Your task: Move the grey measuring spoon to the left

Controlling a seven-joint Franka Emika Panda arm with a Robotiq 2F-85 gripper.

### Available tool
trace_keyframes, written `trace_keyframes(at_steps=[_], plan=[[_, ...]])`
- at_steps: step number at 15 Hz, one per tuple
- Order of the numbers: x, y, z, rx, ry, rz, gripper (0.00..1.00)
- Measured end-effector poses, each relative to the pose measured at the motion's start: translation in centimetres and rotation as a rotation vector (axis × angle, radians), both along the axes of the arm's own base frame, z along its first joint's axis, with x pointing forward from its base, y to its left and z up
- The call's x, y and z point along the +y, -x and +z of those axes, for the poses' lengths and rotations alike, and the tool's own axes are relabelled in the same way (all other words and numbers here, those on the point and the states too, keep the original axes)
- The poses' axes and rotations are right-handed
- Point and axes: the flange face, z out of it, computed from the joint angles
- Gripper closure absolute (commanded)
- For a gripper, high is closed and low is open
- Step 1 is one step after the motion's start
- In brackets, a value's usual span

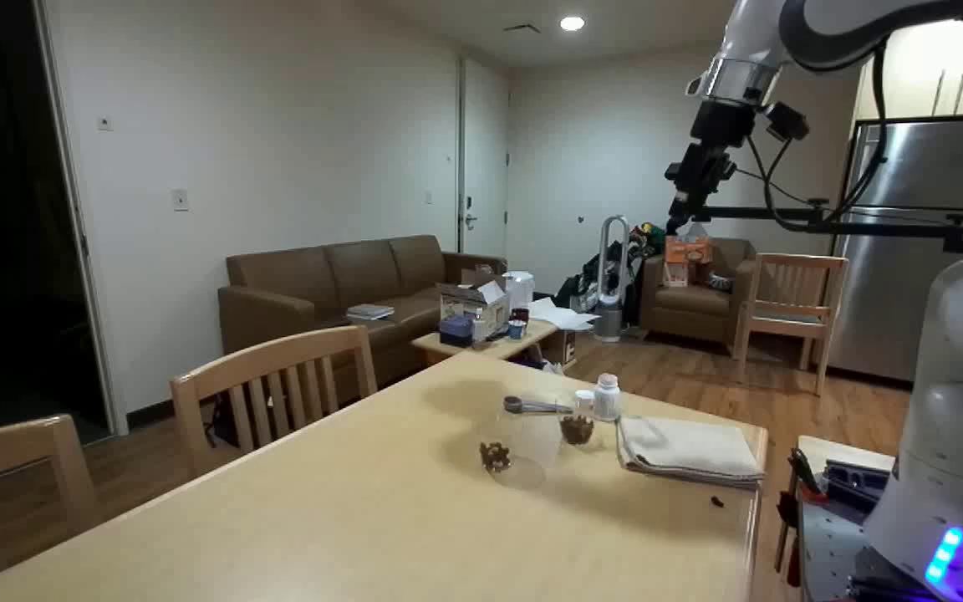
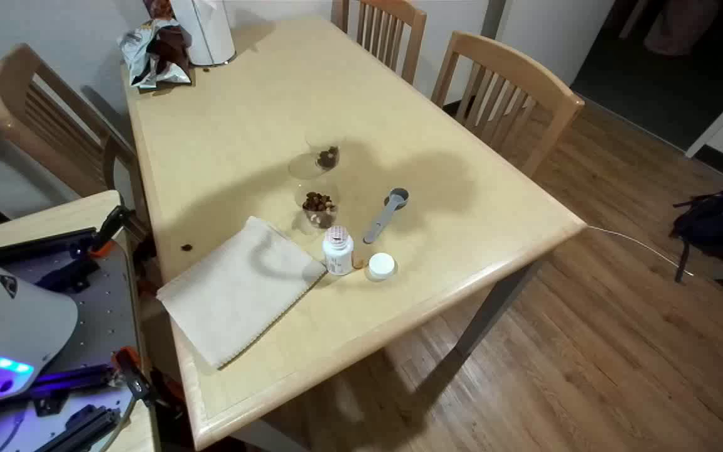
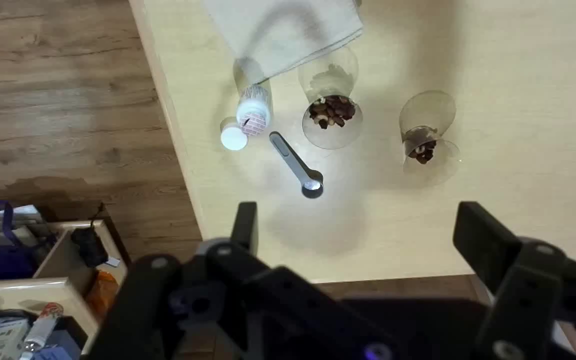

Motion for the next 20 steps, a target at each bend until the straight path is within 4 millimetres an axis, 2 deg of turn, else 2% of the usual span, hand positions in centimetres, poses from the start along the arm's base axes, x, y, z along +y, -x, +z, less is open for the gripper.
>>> trace_keyframes(at_steps=[12,15,20], plan=[[0.3,-0.5,0.4,-0.009,0.003,0.018,0.00],[1.5,-2.7,1.3,0.000,0.015,0.094,0.00],[3.9,-9.2,0.4,0.090,0.039,0.272,0.00]])
